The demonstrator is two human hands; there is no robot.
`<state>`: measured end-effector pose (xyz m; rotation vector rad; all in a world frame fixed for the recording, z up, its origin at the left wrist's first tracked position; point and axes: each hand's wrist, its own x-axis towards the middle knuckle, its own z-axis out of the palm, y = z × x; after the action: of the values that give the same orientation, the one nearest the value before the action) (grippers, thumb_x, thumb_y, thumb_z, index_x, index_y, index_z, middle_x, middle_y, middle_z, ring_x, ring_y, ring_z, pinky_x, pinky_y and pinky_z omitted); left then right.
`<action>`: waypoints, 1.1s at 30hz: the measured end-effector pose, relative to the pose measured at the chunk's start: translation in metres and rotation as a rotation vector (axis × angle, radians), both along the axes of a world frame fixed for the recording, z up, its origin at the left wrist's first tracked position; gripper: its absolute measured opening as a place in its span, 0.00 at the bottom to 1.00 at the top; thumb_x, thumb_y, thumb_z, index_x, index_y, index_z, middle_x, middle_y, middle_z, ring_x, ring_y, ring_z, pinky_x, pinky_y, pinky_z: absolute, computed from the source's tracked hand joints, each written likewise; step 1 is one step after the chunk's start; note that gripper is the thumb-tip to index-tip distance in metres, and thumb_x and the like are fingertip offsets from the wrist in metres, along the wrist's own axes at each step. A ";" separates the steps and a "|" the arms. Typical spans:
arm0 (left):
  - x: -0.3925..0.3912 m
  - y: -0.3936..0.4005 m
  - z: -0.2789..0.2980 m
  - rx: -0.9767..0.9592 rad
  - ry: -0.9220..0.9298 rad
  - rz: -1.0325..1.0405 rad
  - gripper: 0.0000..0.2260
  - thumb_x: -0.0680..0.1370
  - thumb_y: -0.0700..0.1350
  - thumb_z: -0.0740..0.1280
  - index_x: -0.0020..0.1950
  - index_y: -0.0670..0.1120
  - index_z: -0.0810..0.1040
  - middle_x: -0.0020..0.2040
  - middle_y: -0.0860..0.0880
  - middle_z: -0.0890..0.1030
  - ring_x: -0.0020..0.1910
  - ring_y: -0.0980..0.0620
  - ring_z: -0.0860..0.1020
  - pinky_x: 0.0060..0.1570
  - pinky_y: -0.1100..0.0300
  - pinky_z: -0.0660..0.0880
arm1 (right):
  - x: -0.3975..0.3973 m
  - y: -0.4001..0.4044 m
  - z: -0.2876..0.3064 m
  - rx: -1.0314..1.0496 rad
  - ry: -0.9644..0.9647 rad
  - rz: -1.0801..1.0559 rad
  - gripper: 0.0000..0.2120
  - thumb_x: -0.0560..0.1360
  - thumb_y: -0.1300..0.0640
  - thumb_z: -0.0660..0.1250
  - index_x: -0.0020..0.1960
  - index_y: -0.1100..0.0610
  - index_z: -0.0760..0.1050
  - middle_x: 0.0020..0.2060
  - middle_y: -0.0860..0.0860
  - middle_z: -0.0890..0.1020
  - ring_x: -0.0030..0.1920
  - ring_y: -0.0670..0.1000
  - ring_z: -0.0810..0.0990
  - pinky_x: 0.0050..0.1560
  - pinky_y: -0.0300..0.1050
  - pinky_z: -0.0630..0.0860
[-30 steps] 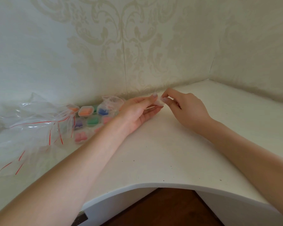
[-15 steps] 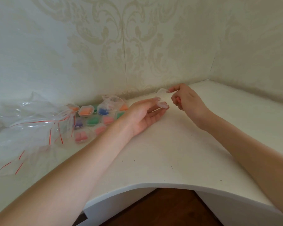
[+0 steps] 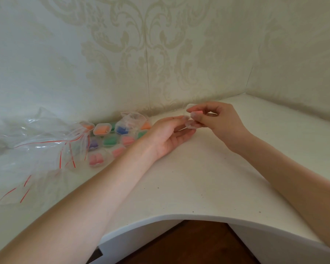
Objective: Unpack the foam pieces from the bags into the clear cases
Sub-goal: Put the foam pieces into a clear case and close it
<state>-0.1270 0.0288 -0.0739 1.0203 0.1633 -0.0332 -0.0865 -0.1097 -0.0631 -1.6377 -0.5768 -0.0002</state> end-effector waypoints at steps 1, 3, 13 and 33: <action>0.000 0.000 0.000 -0.003 0.006 0.003 0.03 0.78 0.34 0.63 0.46 0.38 0.76 0.37 0.43 0.83 0.40 0.48 0.81 0.46 0.58 0.80 | 0.000 0.000 0.000 -0.032 -0.029 -0.017 0.08 0.73 0.65 0.70 0.51 0.60 0.80 0.42 0.53 0.82 0.33 0.43 0.82 0.40 0.32 0.76; 0.000 -0.001 0.001 0.002 0.008 0.000 0.06 0.78 0.35 0.62 0.44 0.38 0.77 0.36 0.43 0.83 0.40 0.48 0.81 0.45 0.59 0.80 | 0.003 0.000 -0.001 -0.123 -0.107 -0.070 0.09 0.71 0.63 0.72 0.51 0.55 0.79 0.39 0.51 0.80 0.31 0.43 0.78 0.37 0.34 0.75; -0.001 -0.002 0.002 0.045 -0.025 -0.016 0.07 0.79 0.38 0.63 0.45 0.40 0.79 0.41 0.45 0.85 0.41 0.52 0.83 0.50 0.59 0.79 | 0.004 -0.002 0.002 -0.205 -0.194 -0.038 0.07 0.71 0.62 0.72 0.49 0.58 0.83 0.34 0.48 0.81 0.32 0.41 0.76 0.34 0.32 0.73; -0.002 -0.002 0.005 0.008 0.053 0.103 0.09 0.79 0.35 0.62 0.38 0.38 0.73 0.33 0.42 0.81 0.37 0.48 0.80 0.43 0.58 0.80 | 0.003 -0.003 0.005 -0.168 -0.108 0.006 0.15 0.78 0.69 0.60 0.59 0.56 0.77 0.44 0.50 0.82 0.40 0.39 0.83 0.47 0.29 0.75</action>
<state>-0.1286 0.0269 -0.0684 1.0180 0.2640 0.0344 -0.0838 -0.1130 -0.0584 -1.8076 -0.6799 -0.0369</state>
